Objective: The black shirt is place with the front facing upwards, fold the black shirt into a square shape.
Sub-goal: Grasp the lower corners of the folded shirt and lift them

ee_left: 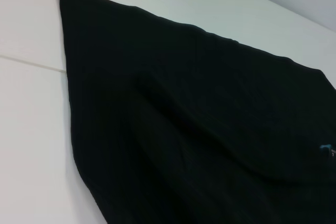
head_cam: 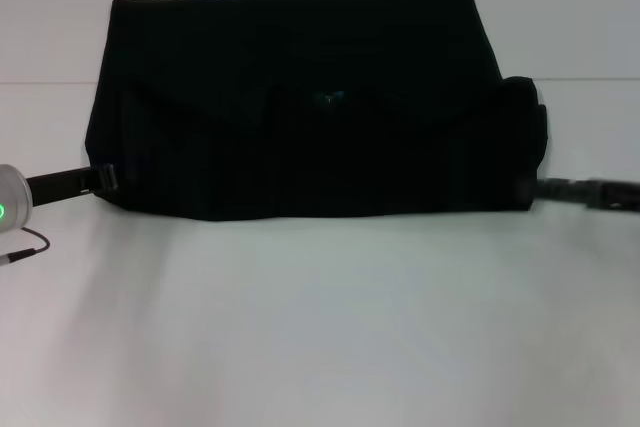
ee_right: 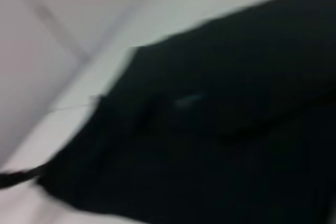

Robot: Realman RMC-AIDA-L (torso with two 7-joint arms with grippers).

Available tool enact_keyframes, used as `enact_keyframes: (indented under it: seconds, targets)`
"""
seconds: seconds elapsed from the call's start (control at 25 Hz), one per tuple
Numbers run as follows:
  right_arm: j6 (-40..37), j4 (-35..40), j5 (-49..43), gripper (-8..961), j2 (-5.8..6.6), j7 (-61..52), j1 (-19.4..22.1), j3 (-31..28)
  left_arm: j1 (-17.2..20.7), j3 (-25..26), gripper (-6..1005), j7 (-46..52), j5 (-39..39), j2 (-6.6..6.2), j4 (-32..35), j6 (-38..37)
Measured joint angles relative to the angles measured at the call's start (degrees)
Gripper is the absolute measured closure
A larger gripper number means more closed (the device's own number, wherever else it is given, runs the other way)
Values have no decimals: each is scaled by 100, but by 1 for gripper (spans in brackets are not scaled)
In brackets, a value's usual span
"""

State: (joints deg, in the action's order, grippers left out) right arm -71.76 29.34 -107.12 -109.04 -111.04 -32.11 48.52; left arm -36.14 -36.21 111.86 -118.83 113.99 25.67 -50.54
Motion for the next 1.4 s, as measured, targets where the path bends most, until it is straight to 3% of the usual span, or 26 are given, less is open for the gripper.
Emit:
enact_keyframes:
  seconds: [0.12, 0.36, 0.68, 1.08, 1.4]
  targets:
    - [226, 494, -714, 146, 128, -1408, -53, -56, 2, 0, 973, 7, 0, -10, 0, -34]
    - [463, 805, -2120, 151, 124, -2749, -540, -524, 0, 0, 973, 13, 4, -18, 0, -45]
    - [956, 417, -2972, 157, -41, -3094, -1290, -485, -31, 0, 973, 2, 4, -18, 0, -45]
    - [1203, -18, -3145, 165, -97, -3094, -1458, -467, -34, 0, 973, 15, 3, -27, 0, -85]
    - [1528, -199, -3185, 171, -256, -3044, -1565, -402, -51, 0, 972, 22, 38, -27, 0, -105]
